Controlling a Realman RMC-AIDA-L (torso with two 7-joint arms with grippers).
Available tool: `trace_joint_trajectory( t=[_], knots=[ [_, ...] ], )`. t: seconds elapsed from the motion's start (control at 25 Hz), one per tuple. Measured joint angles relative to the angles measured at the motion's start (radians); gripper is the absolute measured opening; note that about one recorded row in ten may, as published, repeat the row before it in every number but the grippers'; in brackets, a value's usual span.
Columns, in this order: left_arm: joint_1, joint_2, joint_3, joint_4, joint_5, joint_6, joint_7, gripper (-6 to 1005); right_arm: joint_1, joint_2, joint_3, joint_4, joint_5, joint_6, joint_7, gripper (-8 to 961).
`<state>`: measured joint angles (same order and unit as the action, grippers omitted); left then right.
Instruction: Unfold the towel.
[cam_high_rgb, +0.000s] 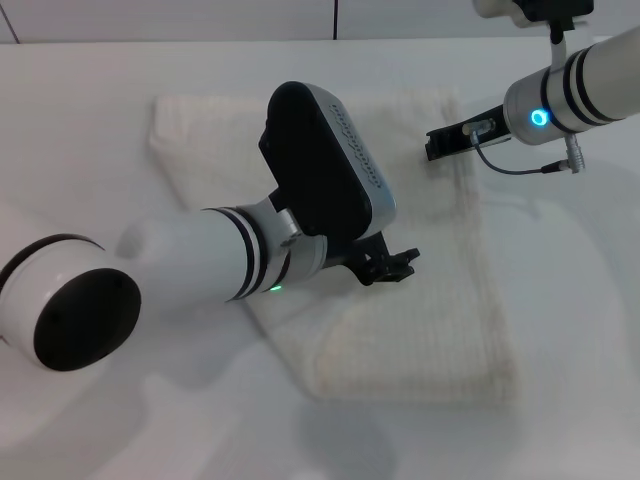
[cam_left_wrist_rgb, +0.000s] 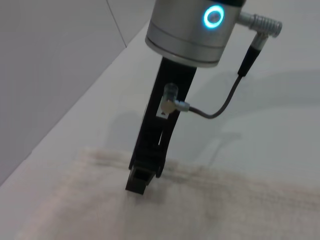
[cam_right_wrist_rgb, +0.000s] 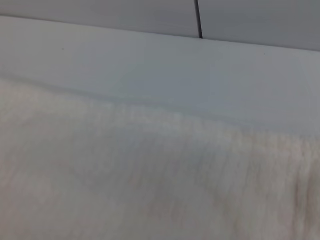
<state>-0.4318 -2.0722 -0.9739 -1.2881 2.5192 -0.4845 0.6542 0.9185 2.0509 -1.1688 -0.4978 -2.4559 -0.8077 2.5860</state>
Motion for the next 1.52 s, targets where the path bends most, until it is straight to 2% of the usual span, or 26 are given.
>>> trace_joint_trajectory(
  t=[0.24, 0.28, 0.32, 0.88, 1.08, 1.32, 1.52],
  knots=[
    [-0.014, -0.001, 0.004, 0.025, -0.004, 0.013, 0.0, 807, 0.0, 0.0, 0.0, -0.002, 0.0, -0.001, 0.0, -2],
    [-0.055, -0.002, 0.012, 0.097, -0.046, 0.034, 0.0, 807, 0.0, 0.0, 0.0, -0.002, 0.0, -0.002, 0.0, -2],
    [-0.064, -0.002, 0.016, 0.116, -0.053, 0.046, 0.001, 806, 0.0, 0.0, 0.0, -0.003, 0.0, -0.003, 0.0, -2],
    [-0.12, -0.007, 0.026, 0.211, -0.086, 0.082, -0.002, 802, 0.0, 0.0, 0.0, -0.005, 0.0, -0.008, 0.0, -1],
    [-0.133, -0.004, 0.021, 0.218, -0.101, 0.069, -0.003, 563, 0.0, 0.0, 0.0, -0.004, 0.0, -0.008, 0.0, -1],
    [-0.134, -0.003, 0.013, 0.203, -0.102, 0.043, -0.003, 354, -0.003, 0.0, 0.0, -0.002, 0.0, -0.008, 0.0, -1],
    [-0.109, 0.003, -0.005, 0.134, -0.074, -0.006, -0.015, 134, -0.003, 0.0, 0.0, -0.002, 0.0, -0.009, 0.0, -1]
  ],
)
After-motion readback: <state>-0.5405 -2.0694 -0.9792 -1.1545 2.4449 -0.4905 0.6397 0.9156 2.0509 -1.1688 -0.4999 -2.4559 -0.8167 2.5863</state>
